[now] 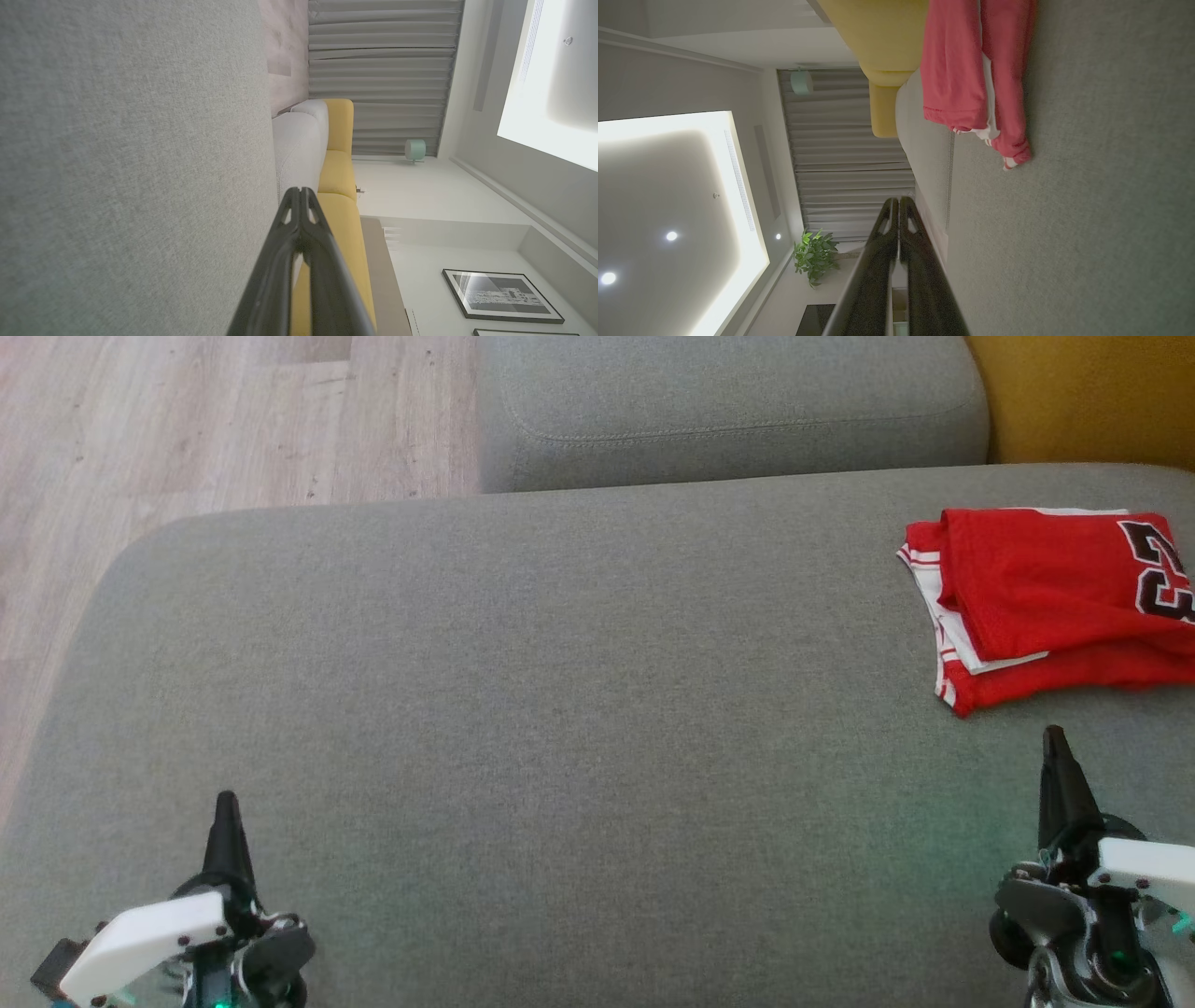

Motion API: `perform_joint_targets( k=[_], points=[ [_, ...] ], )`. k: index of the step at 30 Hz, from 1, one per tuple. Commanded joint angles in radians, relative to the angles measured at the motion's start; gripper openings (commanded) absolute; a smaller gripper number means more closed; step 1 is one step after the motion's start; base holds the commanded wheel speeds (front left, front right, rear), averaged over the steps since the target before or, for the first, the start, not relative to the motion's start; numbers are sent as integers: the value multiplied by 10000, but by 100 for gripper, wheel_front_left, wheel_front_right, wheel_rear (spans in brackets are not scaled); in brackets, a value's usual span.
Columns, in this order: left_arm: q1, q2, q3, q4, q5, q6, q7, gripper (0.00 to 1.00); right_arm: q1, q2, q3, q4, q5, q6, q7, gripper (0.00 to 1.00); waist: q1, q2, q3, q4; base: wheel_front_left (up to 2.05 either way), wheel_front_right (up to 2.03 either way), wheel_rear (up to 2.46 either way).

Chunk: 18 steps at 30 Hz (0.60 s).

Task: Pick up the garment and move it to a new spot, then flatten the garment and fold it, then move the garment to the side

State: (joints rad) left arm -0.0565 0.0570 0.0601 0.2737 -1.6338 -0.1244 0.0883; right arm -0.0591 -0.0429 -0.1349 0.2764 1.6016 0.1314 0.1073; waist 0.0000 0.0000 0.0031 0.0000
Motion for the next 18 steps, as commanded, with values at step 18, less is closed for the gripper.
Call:
perform_joint_targets(
  k=[18],
  points=[
    [-500, 55, 371, -292, 114, -63, 116, 0, -488, -74, 210, -317, 69, -7, 60, 0, 0, 0, 0, 0, 0, 0, 0]
  ],
)
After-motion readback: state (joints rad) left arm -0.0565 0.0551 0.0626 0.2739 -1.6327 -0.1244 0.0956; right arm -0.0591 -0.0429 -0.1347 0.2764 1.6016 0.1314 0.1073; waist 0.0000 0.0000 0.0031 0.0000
